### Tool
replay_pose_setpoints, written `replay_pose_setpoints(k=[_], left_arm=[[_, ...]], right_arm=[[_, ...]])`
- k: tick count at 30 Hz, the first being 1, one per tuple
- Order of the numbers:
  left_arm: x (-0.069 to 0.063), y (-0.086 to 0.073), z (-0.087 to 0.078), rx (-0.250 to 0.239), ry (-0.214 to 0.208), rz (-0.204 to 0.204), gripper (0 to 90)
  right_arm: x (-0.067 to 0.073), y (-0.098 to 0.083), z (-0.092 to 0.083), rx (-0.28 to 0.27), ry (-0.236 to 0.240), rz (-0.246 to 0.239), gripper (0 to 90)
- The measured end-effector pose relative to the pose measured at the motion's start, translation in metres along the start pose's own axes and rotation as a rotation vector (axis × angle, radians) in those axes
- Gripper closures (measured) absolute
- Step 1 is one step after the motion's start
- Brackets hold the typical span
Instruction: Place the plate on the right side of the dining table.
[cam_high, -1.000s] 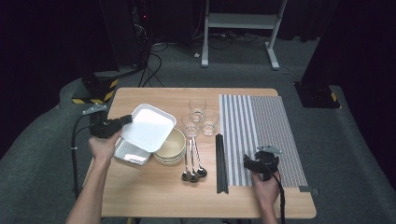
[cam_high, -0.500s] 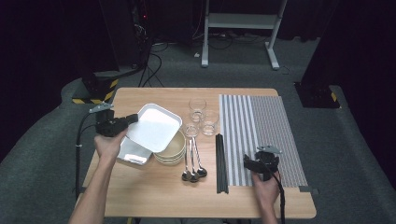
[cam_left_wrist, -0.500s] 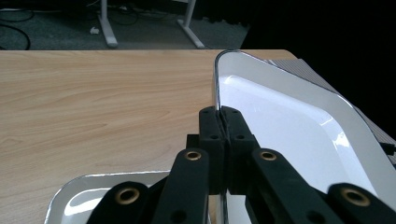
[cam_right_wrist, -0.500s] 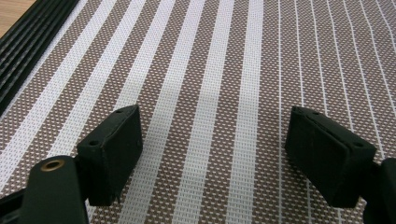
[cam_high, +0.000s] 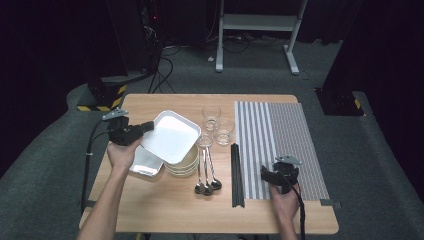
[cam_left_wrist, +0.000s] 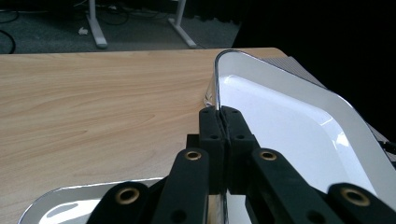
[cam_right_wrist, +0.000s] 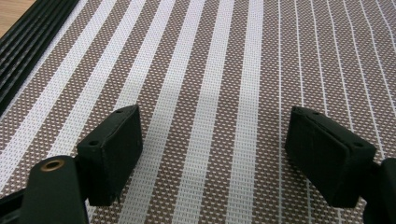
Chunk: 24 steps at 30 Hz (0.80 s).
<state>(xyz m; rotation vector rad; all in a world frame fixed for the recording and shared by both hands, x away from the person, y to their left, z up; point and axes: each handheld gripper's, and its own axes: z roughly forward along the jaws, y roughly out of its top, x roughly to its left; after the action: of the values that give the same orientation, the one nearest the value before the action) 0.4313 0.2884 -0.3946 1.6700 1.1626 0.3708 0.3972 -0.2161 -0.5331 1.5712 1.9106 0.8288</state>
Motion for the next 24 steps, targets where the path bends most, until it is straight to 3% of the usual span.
replay_pose_setpoints(k=[5, 10, 17, 24], left_arm=[[-0.003, 0.000, 0.005, 0.002, -0.016, -0.008, 88.3], [-0.010, 0.002, 0.010, 0.019, -0.013, 0.028, 88.3], [-0.017, 0.005, 0.016, 0.009, -0.051, 0.019, 88.4], [-0.023, 0.006, 0.022, 0.025, -0.056, 0.039, 88.4]], right_arm=[[0.000, 0.000, 0.000, 0.000, 0.000, 0.000, 19.0], [0.000, 0.000, 0.000, -0.001, 0.000, 0.000, 19.1], [0.000, 0.000, 0.000, 0.000, 0.000, 0.000, 19.1], [0.000, 0.000, 0.000, 0.000, 0.000, 0.001, 19.1]])
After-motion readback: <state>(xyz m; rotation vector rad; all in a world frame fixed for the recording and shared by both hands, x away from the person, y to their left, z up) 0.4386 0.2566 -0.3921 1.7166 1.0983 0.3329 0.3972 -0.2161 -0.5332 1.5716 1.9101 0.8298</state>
